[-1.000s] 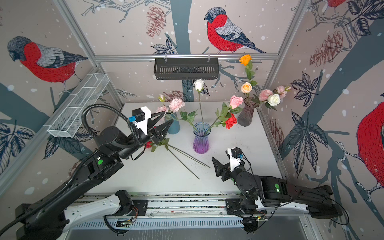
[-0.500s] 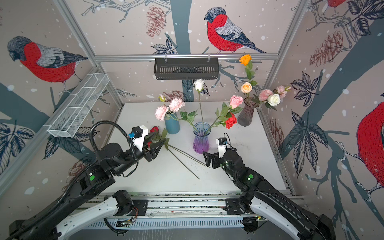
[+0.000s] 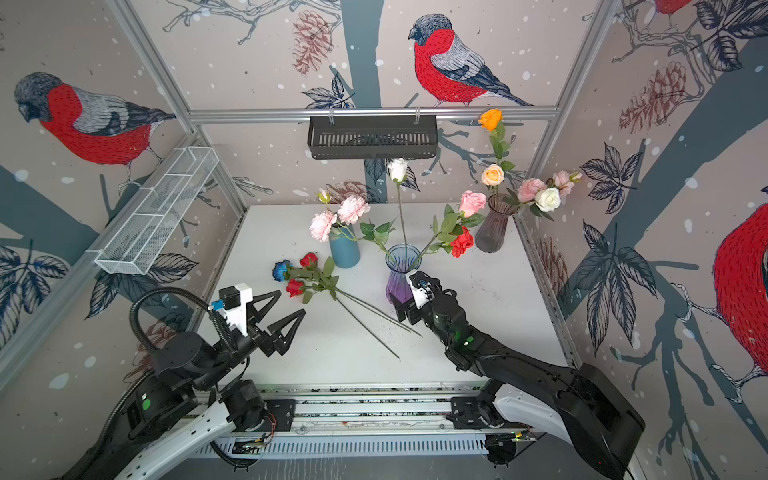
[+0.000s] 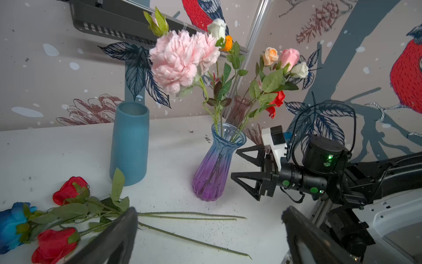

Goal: Arrange the flowers into the vase

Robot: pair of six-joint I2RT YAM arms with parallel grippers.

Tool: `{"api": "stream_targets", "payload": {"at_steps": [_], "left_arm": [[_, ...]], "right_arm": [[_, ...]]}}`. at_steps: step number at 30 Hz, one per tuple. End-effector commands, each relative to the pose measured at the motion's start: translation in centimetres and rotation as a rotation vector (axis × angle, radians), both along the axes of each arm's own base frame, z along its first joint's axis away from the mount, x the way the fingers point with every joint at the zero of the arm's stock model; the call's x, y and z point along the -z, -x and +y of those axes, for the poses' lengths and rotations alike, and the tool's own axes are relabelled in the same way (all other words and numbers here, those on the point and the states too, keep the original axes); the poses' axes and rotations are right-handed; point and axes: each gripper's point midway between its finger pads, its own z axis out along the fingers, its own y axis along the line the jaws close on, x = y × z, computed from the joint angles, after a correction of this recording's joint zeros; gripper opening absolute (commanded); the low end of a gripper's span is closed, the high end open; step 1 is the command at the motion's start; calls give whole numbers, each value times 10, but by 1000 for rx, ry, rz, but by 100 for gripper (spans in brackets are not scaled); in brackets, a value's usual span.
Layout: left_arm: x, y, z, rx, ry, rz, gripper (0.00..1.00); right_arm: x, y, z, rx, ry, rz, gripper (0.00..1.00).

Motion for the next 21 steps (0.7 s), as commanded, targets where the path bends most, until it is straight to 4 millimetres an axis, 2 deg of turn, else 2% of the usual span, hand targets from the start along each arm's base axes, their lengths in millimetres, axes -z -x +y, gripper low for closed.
{"api": "stream_targets", "payload": {"at_steps": [1,4,7,12,15,16,20,21], "left_arm": [[-9,-2,17,-74,65,8,99],[-5,-3,20,-91,48,34,99],[4,-6,20,-106,5,54,99],[2,-5,21,-104,9,34,99],[1,-4,21,-101,12,29,99],[1,-4,21,-102,11,30,99],[2,-4,20,-98,2,28,99],[2,-4,20,-97,3,29,99]], "right_arm": [[-34,-23,2,51,-108,-87,99],[-32,-42,2,95,-136,-57,100],[-22,-54,9,101,-108,-51,100],[-15,-63,19,85,-137,-61,100],[-10,-68,19,93,-149,-65,97],[-9,-70,18,102,-155,-65,94],[-9,-75,16,111,-174,-71,71],[-9,-76,15,116,-176,-75,69]]}}
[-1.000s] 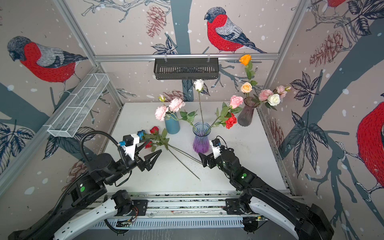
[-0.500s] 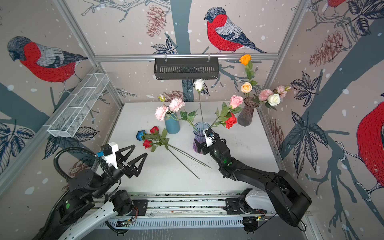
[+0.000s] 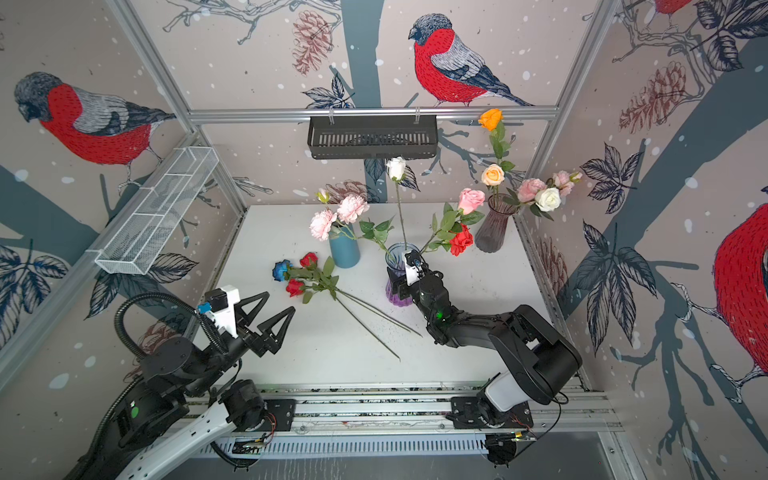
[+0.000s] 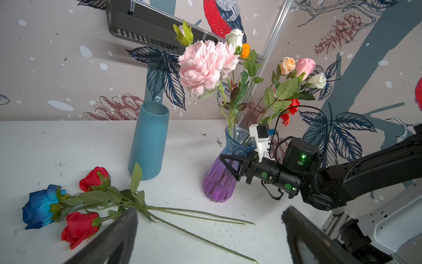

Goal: Arrange the flowers into the vase

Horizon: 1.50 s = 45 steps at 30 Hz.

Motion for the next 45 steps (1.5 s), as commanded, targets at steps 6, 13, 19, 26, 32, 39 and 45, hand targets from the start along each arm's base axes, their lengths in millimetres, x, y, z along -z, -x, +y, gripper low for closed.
{"api": "stream_targets", "payload": {"at_steps": [6,13,19,26,32,39,45], "left_arm": [[-1,-2,0,-9,3,-6,99],[-2,0,0,0,7,-9,98],[-3,1,1,-1,10,-11,99],[-2,-1,0,-6,7,-10,99],[0,-2,-2,1,3,-5,99],[0,-2,-3,3,2,-3,99],[1,-2,-5,8,1,-3,99]], "right_arm": [[-17,-13,-4,20,-21,-93,60],[-15,-37,-7,33,61,-134,58],[-14,-63,-13,50,99,-160,58],[-9,-94,-20,15,119,-157,58],[-4,-123,-30,-18,153,-127,58],[-4,-149,-44,-21,159,-101,58],[-1,-162,-50,-51,144,-94,59]]}}
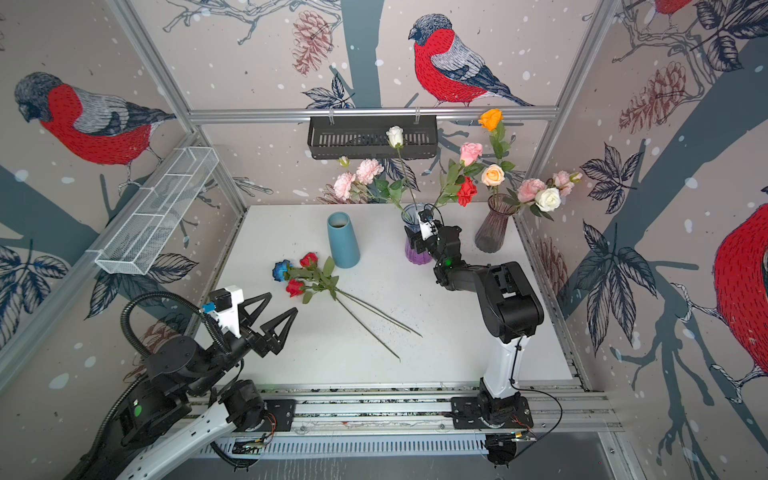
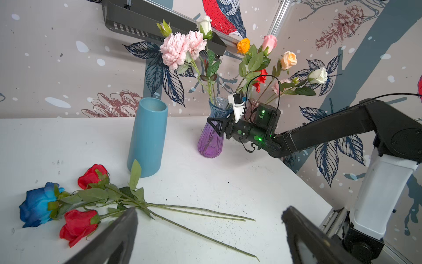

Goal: Arrange the flowers into the vase

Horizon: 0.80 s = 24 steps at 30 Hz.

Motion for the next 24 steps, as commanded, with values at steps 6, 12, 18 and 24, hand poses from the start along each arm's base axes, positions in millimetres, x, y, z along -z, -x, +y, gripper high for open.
{"api": "stream_targets", "payload": {"at_steps": [6,12,18,24], "left_arm": [[-4,-1,-2,4,11,-10,99],[-3,-2,-5,11,9,-9,99],[-3,-2,-5,11,7,-6,99],[-4,-1,-4,10,12,-11,99]], "right_arm": [[6,-12,-5,-41,-1,0,59],[9,-17,-7,-68,4,4,63],[11,-18,-12,-97,-15,6,64],[10,-19,-14,-103,-11,12,74]]}}
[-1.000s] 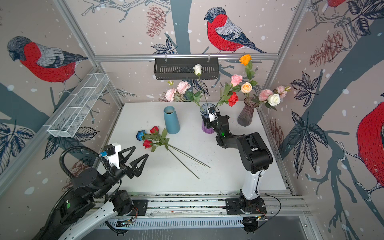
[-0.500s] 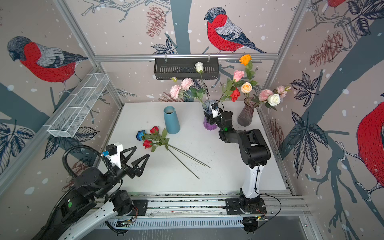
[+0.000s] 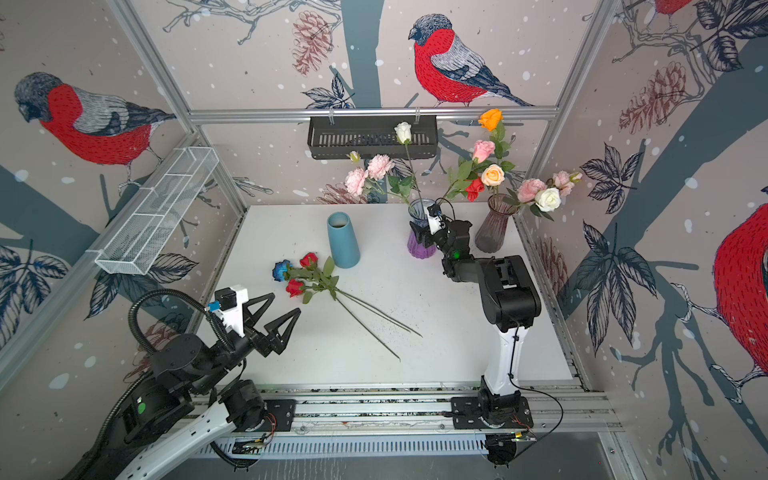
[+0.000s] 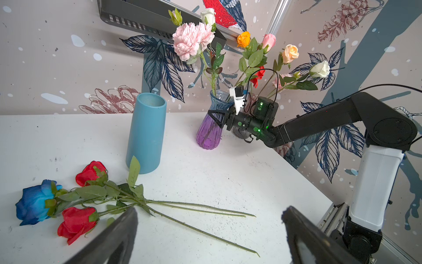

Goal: Arrange the flowers into the vase

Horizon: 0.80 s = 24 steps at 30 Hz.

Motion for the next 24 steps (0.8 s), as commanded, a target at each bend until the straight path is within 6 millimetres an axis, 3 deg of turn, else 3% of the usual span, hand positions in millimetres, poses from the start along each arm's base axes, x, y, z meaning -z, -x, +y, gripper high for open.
{"api": "stream_targets", "payload": {"at_steps": [1,5,18,24], "left_arm": [[-9,0,0,1,28,-25,99],[-9,0,0,3,27,-24,99],[-5,-2,-3,5,16,-13,99],[10,-12,-13,-2,-39,48,99]], "right_arm": [[8,1,1,-14,33,16,77],[2,7,1,-19,30,2,99],[-21,40,-18,68,-30,-29,99],[-39,89,-33,160,-95,-57,99]]}}
